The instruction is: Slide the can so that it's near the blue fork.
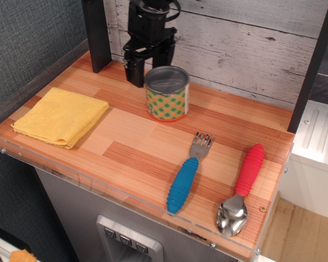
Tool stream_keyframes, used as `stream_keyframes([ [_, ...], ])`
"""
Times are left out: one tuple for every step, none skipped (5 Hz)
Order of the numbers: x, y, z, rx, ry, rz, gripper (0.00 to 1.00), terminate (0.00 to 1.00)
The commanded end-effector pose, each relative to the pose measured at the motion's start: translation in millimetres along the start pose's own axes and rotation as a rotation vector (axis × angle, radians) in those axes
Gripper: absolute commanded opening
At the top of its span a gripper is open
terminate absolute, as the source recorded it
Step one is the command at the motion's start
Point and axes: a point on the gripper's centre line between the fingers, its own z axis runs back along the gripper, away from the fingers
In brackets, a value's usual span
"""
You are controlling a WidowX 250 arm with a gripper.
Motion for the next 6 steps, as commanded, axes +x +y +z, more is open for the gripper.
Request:
stream_keyframes([
  [-16.9,-16.1,26.5,-0.048,-0.033,-0.011,1.00,0.00],
  [-26.3,-20.8,28.8,-0.054,-0.051,-0.018,1.00,0.00],
  [-33.0,-23.6,33.3,-0.062,-0.044,-0.023,1.00,0.00],
  [-38.0,-24.7,34.5,-0.064,-0.040,-0.026,1.00,0.00],
  [-41.4,-26.8,34.2,-0.065,-0.048,-0.028,1.00,0.00],
  [-39.6,-24.9,37.8,-0.083,-0.062,-0.034,1.00,0.00],
])
